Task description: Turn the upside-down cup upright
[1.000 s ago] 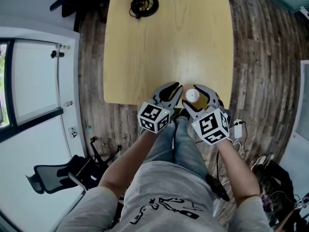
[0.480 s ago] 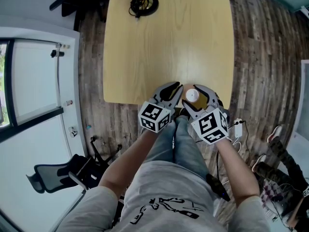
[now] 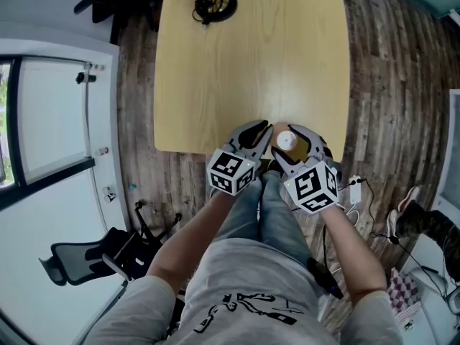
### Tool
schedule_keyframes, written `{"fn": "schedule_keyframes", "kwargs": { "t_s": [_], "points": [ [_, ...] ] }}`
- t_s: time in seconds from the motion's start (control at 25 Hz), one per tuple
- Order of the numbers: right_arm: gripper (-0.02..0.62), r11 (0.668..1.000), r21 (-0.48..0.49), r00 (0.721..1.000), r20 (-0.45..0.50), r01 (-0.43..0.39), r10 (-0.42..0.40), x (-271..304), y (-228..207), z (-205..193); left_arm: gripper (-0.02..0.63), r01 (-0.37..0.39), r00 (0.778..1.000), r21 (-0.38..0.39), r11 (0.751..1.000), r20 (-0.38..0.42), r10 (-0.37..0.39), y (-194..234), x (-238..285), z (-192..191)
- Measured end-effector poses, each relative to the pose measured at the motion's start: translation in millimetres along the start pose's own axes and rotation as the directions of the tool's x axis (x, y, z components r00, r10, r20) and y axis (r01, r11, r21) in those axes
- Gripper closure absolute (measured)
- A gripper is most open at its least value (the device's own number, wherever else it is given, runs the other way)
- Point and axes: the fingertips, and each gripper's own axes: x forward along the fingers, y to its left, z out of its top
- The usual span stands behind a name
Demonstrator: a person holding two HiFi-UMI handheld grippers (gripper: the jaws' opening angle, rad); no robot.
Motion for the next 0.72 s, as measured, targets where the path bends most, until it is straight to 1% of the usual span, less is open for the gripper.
{"fn": "schedule_keyframes", "kwargs": {
  "t_s": [0.24,0.4,0.6,0.72],
  "points": [
    [0.314,1.000,-0.003,1.000,0.016,0.008,-0.008,-0.3,1.3,0.3,0.548,-0.001,1.000,0.001,1.000,-0.004,0.001,0.4,-1.2,-1.3],
    [0.314,1.000,0.014,0.999,0.034,0.014,-0.014,-0.8,0.7,-0.2,0.547,-0.003,1.000,-0.011,1.000,0.011,0.004,0.9,-3.7,3.9],
    [0.313,0.999,0.043,0.996,0.078,0.029,-0.032,-7.2,-1.8,6.6,0.548,-0.013,1.000,-0.008,1.000,0.025,0.013,2.9,-8.9,12.3],
    [0.313,0.998,0.053,0.991,0.126,0.041,-0.048,-17.2,-4.6,16.7,0.546,-0.018,0.999,-0.006,1.000,0.034,0.018,3.4,-14.8,19.6]
  ]
}}
